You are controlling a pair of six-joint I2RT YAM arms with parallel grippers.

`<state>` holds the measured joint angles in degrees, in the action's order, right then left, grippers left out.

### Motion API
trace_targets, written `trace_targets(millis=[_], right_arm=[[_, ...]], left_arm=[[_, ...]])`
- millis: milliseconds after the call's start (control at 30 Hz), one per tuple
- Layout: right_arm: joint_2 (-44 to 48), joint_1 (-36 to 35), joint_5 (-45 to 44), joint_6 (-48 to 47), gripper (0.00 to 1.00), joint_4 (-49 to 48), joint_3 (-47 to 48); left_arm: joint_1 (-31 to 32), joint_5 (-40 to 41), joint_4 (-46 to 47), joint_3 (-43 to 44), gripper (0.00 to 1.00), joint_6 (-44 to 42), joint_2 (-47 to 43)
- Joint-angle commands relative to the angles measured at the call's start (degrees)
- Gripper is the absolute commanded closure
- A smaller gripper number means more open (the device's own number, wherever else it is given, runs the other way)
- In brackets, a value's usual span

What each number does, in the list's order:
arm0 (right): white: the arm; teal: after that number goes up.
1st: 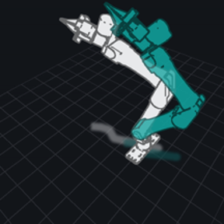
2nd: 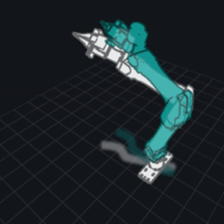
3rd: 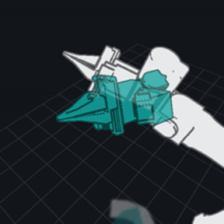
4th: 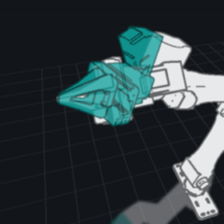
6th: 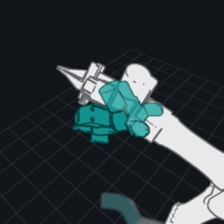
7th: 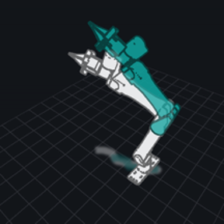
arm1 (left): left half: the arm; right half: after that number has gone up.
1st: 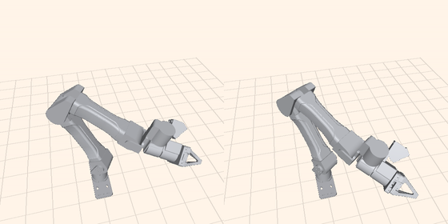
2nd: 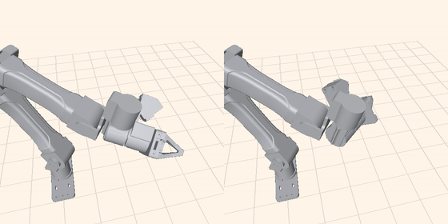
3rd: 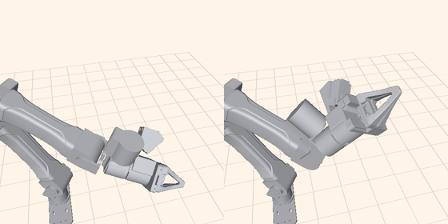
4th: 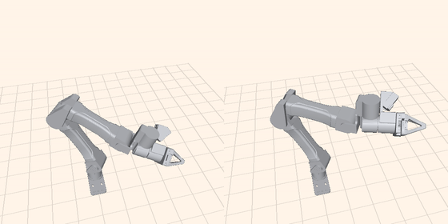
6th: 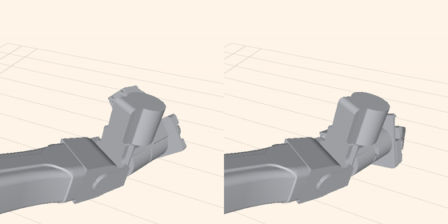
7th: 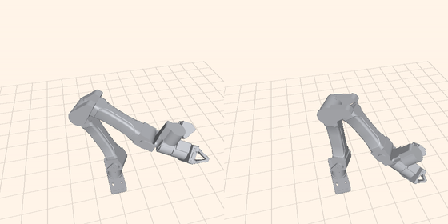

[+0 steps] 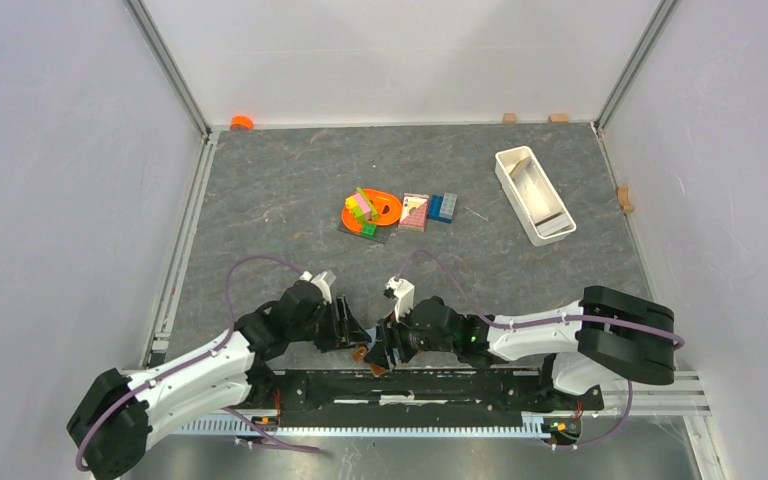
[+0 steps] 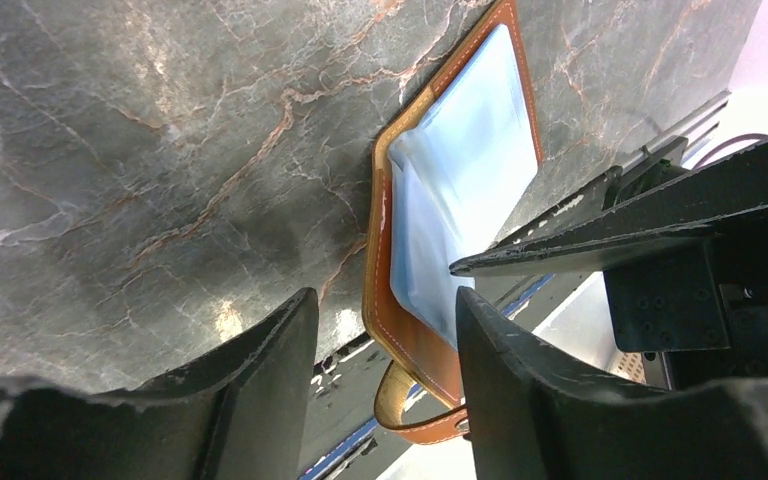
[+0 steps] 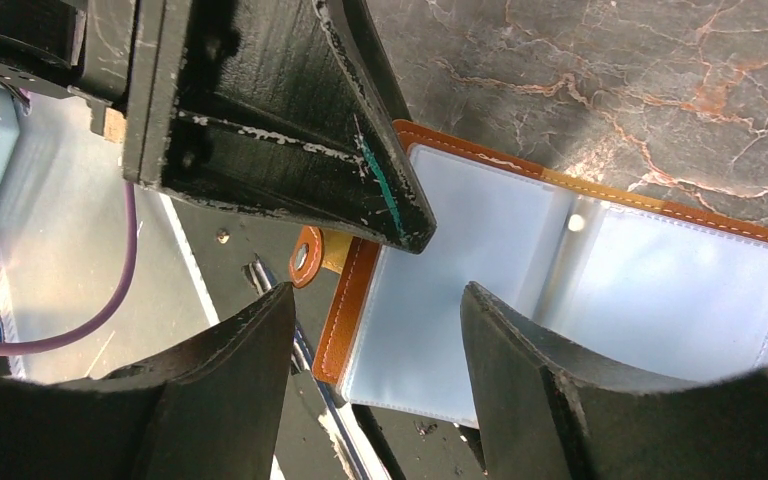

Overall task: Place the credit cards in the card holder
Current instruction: Open the card holder at the center of the board, then pick up the credit card from the storage box.

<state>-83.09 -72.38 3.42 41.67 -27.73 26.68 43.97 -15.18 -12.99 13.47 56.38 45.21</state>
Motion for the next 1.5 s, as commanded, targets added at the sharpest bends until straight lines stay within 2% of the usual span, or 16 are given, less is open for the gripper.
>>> trace_targets(millis=[0,133,233,367,467,567,667,867,1033,1133,1333,1467], right_arm=[[0.4,-0.4,-0.8,-1.3,0.34,-1.2,1.8],[2.3,-0.3,-3.0,-3.0,0.34,2.5,2.7],[5.5,0.7,-6.7,-5.7,0.33,9.3,4.5],[11.5,6.3,-11.4,-11.0,0.32,22.1,7.2],[16.7,12.3,-16.7,-16.5,0.25,31.6,9.8],[19.7,18.3,-23.6,-20.5,0.19,39.9,13.5],[20.3,27.3,-25.3,-23.5,0.18,44.0,17.6],[17.8,44.8,-20.7,-25.8,0.19,43.1,22.3],[14.0,58.3,-15.9,-25.2,0.22,39.1,21.9],[10.7,65.1,-12.8,-23.8,0.27,36.5,21.9],[3.0,74.7,-10.3,-19.5,0.38,33.1,22.7],[1.1,77.7,-12.2,-17.1,0.40,33.3,22.6]], left_arm=[[0.1,-2.9,6.8,-1.7,0.45,4.0,0.8],[0.2,-3.8,10.8,-3.0,0.66,6.0,1.5],[0.2,-3.6,11.9,-2.0,0.84,5.8,2.7],[0.2,-4.3,12.6,1.2,0.98,3.7,6.4],[0.1,-4.7,11.5,5.0,0.98,1.1,10.8],[0.0,-4.9,6.4,11.1,0.98,-3.8,15.8],[-0.6,-6.0,0.6,18.9,0.98,-9.8,20.5],[-5.2,-10.5,-9.3,31.4,0.98,-22.5,29.1],[-11.3,-12.5,-12.0,35.4,0.98,-29.2,33.7],[-11.6,-11.7,-15.1,37.6,0.98,-32.2,34.6],[-11.5,-10.5,-16.4,37.6,0.98,-33.6,33.5],[-11.5,-11.7,-16.4,37.9,0.98,-33.6,34.1]])
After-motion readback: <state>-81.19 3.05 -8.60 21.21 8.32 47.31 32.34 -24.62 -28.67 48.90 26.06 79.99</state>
